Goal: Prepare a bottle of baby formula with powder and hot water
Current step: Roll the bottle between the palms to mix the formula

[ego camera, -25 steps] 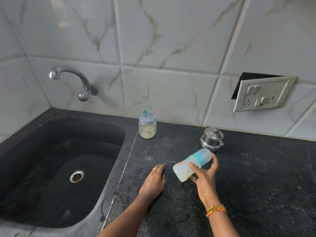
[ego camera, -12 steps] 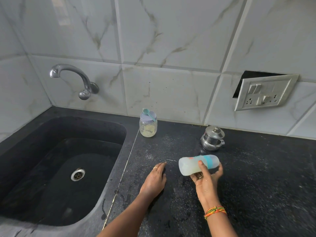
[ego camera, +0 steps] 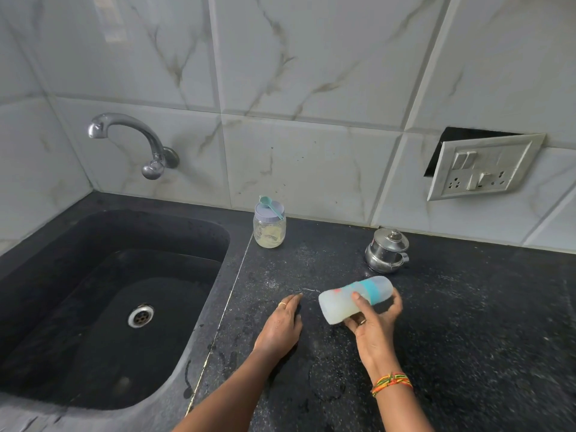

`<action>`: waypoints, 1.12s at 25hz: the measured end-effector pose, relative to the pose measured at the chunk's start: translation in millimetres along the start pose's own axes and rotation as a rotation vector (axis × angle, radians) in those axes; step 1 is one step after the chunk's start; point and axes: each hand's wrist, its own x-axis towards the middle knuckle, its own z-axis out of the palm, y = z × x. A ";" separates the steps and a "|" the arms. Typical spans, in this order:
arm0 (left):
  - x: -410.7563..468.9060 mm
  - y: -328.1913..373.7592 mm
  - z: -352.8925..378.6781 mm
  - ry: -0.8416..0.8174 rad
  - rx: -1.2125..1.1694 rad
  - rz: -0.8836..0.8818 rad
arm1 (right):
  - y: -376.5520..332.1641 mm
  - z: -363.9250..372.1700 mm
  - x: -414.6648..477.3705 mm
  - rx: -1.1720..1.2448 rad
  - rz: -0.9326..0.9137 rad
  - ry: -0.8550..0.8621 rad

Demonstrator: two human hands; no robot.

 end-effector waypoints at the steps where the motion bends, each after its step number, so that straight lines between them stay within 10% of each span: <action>1: 0.0 -0.6 0.0 -0.001 -0.005 -0.005 | 1.7 -1.1 1.5 0.083 0.014 0.033; 28: -0.7 -1.0 -0.8 -0.002 -0.009 0.004 | -0.8 1.0 -2.6 0.031 -0.018 0.000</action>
